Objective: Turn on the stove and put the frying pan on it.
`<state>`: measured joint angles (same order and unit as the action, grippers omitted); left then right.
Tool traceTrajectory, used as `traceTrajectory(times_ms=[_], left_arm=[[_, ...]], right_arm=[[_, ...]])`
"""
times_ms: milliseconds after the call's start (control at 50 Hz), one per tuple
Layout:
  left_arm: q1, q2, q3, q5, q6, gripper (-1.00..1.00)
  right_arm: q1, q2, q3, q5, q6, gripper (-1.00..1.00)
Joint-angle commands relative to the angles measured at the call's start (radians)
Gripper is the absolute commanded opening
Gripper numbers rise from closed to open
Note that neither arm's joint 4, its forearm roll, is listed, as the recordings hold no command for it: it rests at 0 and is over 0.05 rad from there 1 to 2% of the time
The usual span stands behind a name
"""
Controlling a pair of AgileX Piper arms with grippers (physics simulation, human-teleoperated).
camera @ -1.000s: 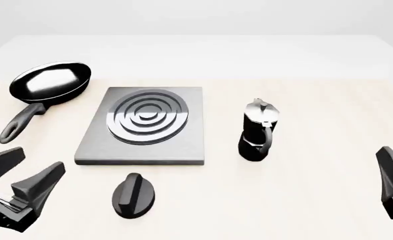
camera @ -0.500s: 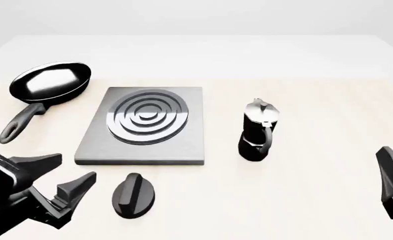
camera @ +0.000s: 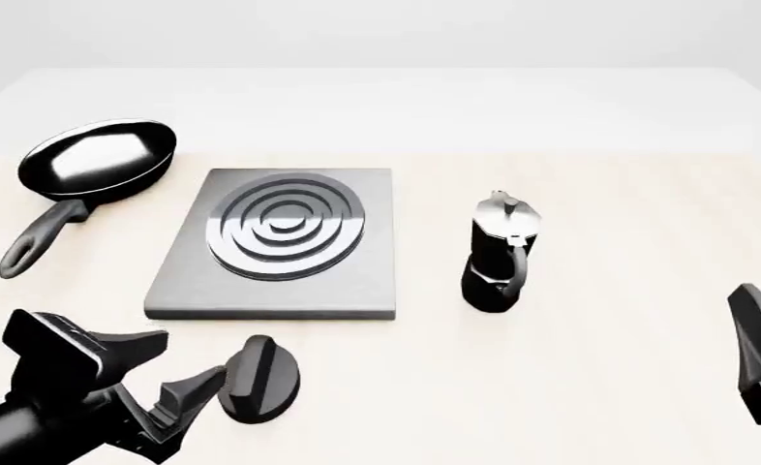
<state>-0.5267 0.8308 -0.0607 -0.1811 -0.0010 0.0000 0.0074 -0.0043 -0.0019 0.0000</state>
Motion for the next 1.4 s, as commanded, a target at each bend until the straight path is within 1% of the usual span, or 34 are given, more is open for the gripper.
traceTrajectory(times_ms=[20,100,280,300,320,340,420,440,480,600,680,820,840,860,880,940,960,1100,1280,1400], left_arm=[[-0.04,0.106,0.039,-0.107,-0.056,1.0],[-0.042,0.157,0.049,-0.162,-0.063,1.0],[-0.065,0.226,0.058,-0.238,-0.085,1.0],[-0.065,0.227,0.058,-0.24,-0.085,1.0],[-0.069,0.192,0.05,-0.197,-0.088,1.0],[-0.078,0.202,0.051,-0.205,-0.097,1.0],[-0.08,0.225,0.057,-0.237,-0.096,1.0],[-0.086,0.247,0.058,-0.259,-0.107,1.0],[-0.085,0.268,0.059,-0.282,-0.107,1.0],[-0.1,0.316,0.06,-0.326,-0.121,1.0],[-0.111,0.376,0.06,-0.379,-0.13,1.0],[-0.119,0.443,0.06,-0.44,-0.138,1.0],[-0.12,0.461,0.06,-0.455,-0.141,1.0],[-0.123,0.533,0.06,-0.525,-0.145,1.0],[-0.125,0.525,0.06,-0.513,-0.148,1.0],[-0.13,0.55,0.06,-0.535,-0.151,1.0],[-0.135,0.583,0.06,-0.565,-0.156,1.0],[-0.149,0.674,0.06,-0.645,-0.169,1.0],[-0.164,0.747,0.06,-0.709,-0.187,1.0],[-0.183,0.741,0.06,-0.707,-0.198,1.0]], right_arm=[[0.0,0.0,0.0,0.0,0.0,1.0],[0.0,0.0,0.0,0.0,0.0,1.0],[0.0,0.0,0.0,0.0,0.0,1.0],[0.0,0.0,0.0,0.0,0.0,1.0],[0.0,0.0,0.0,0.0,0.0,1.0],[0.0,0.0,0.0,0.0,0.0,1.0],[0.0,0.0,0.0,0.0,0.0,1.0],[0.0,0.0,0.0,0.0,0.0,1.0],[0.0,0.0,0.0,0.0,0.0,1.0],[0.0,0.0,0.0,0.0,0.0,1.0],[0.0,0.0,0.0,0.0,0.0,1.0],[0.0,0.0,0.0,0.0,0.0,1.0],[0.0,0.0,0.0,0.0,0.0,1.0],[0.0,0.0,0.0,0.0,0.0,1.0],[0.0,0.0,0.0,0.0,0.0,1.0],[0.0,0.0,0.0,0.0,0.0,1.0],[0.0,0.0,0.0,0.0,0.0,1.0],[0.0,0.0,0.0,0.0,0.0,1.0],[0.0,0.0,0.0,0.0,0.0,1.0],[0.0,0.0,0.0,0.0,0.0,1.0]])
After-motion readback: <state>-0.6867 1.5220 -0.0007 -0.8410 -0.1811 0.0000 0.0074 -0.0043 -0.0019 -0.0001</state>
